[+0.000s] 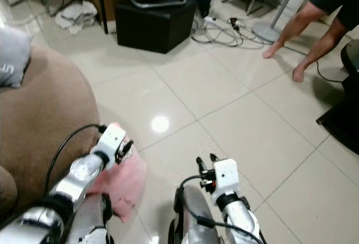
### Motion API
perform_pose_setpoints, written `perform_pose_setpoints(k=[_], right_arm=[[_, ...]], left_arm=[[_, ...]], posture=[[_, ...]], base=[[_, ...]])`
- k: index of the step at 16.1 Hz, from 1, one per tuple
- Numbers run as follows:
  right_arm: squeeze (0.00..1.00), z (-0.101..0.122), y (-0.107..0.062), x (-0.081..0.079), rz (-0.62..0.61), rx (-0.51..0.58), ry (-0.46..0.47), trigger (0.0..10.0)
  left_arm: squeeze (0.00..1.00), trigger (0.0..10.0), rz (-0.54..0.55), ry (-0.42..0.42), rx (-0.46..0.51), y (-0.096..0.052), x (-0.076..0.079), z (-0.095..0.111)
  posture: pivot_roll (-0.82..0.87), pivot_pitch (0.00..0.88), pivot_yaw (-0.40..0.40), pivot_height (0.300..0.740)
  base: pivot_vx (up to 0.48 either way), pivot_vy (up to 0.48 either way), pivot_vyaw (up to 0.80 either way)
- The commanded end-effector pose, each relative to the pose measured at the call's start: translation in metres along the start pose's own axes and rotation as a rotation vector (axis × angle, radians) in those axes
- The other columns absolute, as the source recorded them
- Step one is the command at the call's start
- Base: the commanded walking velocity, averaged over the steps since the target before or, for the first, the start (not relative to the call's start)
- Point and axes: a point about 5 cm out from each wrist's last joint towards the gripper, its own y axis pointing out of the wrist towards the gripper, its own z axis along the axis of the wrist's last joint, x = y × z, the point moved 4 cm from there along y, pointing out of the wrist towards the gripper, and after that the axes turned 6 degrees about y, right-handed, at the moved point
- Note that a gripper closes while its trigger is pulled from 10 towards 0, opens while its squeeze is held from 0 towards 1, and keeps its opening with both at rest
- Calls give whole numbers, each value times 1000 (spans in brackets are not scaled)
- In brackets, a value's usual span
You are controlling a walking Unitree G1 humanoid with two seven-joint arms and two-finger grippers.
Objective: Move the pillow to the sofa from floor
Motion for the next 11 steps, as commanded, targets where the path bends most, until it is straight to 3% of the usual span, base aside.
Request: perform_pose_setpoints(k=[1, 3, 5, 6, 7, 11], right_arm=[[0, -5, -5, 4, -11, -33, -12, 10000], [0, -6, -11, -3, 14, -52, -26, 10000], [0, -4, -16, -9, 33, -52, -28, 10000], [0, -2, -21, -11, 36, -52, -30, 10000], [0, -1, -24, -12, 38, -55, -33, 10000], [0, 16, -29, -15, 88, -6, -45, 10000]], left_arm=[[0, 10000, -38, 23, -38, 0, 12, -7], [0, 10000, -81, 92, -93, 0, 18, -16], [16, 10000, -63, 128, -134, -1, 13, -23], [616, 10000, -31, 124, -160, -2, 8, -27], [1000, 10000, 19, 118, -179, -3, -1, -30], [1000, 10000, 170, 161, -187, -2, -24, -25]], posture=[[-21, 178, -154, 541], [-59, 215, -158, 541], [-77, 229, -159, 541], [-99, 247, -166, 541], [-108, 254, -167, 541], [-131, 279, -162, 541]], base=[[0, 0, 0], [0, 0, 0], [0, 0, 0], [0, 0, 0], [0, 0, 0], [0, 0, 0]])
